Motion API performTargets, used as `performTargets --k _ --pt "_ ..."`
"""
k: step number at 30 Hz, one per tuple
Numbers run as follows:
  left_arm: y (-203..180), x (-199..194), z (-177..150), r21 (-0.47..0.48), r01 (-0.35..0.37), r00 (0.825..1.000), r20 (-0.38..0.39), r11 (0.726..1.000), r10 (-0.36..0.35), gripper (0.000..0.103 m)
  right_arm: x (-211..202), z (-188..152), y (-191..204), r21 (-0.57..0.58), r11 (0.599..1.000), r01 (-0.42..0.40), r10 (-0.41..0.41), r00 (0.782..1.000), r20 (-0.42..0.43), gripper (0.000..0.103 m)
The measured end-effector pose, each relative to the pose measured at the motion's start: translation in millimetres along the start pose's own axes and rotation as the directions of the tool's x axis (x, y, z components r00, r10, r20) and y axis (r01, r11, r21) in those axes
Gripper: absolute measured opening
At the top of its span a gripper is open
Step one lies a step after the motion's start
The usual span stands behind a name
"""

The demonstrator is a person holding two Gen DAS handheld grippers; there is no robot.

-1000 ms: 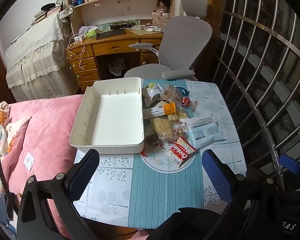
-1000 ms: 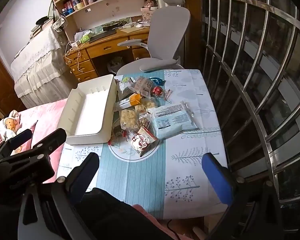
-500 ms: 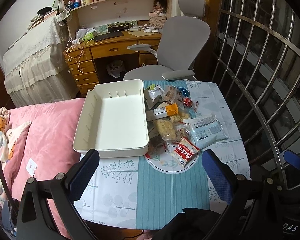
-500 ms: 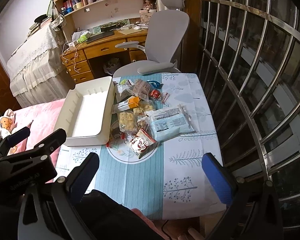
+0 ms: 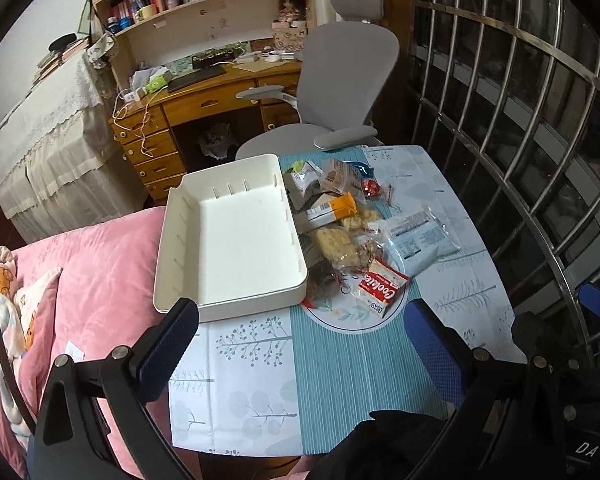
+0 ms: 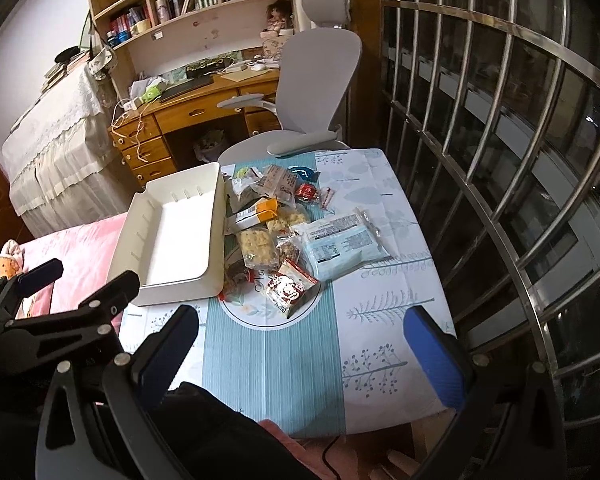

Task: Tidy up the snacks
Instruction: 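Move both tools toward the snack pile beside the white tray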

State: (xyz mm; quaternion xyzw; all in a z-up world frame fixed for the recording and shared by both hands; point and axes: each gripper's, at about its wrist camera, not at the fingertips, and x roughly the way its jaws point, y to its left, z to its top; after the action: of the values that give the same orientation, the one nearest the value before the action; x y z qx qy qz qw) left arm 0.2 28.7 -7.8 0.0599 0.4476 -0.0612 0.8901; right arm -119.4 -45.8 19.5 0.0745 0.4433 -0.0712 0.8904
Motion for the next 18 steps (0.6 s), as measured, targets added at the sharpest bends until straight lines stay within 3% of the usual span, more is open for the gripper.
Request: performTargets --k 8,18 --pt "-0.6 6.1 -3.9 0.023 0.060 0.998 -0.035 0.998 -0.059 0.102 -2.0 -9.8 0.3 0.024 1.000 0.016 -0.016 1.000 0.001 0.102" --pt "-6.4 21.4 0.1 -0.001 0.082 0.993 -0.081 0.997 -0.082 0.102 2.8 -5.7 -4.1 -0.029 0.999 0.017 -0.017 1.000 0.024 0.102"
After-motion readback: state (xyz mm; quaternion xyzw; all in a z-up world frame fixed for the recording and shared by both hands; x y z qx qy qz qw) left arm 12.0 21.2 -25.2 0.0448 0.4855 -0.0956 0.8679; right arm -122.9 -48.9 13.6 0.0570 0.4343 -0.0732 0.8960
